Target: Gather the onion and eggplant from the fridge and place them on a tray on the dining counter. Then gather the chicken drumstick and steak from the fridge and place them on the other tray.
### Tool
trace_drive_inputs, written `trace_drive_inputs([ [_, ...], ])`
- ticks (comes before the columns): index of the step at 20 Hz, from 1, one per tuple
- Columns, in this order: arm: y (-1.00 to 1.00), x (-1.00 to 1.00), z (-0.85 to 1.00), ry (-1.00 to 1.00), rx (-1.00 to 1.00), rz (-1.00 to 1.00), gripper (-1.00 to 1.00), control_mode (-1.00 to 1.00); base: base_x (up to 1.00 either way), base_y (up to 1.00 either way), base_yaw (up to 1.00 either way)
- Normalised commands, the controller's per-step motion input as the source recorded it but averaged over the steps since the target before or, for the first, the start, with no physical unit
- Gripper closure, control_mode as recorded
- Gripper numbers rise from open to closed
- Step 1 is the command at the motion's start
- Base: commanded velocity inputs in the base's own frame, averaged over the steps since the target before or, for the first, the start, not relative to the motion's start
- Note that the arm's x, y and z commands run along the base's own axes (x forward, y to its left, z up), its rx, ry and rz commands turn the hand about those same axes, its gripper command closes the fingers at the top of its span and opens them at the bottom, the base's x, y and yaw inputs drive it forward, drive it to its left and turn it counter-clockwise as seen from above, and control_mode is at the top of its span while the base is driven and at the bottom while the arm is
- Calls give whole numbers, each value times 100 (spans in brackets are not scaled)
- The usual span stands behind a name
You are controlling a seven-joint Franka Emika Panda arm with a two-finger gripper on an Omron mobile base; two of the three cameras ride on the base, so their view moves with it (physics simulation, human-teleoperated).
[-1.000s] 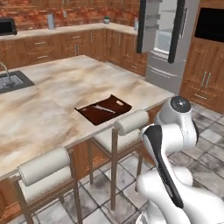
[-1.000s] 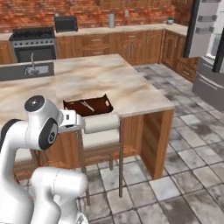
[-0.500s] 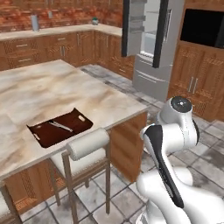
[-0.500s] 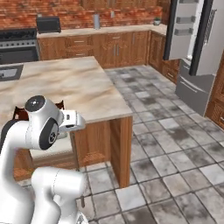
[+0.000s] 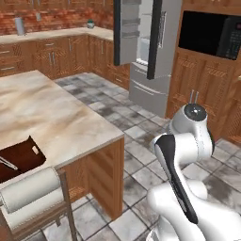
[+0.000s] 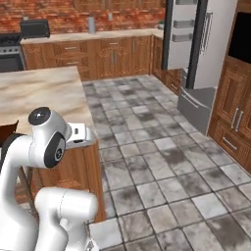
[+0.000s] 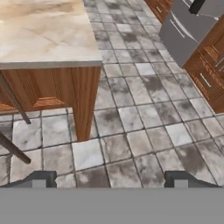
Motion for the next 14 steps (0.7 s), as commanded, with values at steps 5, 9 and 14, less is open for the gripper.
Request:
trace_drive_inputs([
  [5,0,0,0,0,0,0,-100,100,100,-93,1],
  [9,0,0,0,0,0,0,-100,100,100,-79,4],
  [14,0,0,0,0,0,0,-100,100,100,-60,4],
])
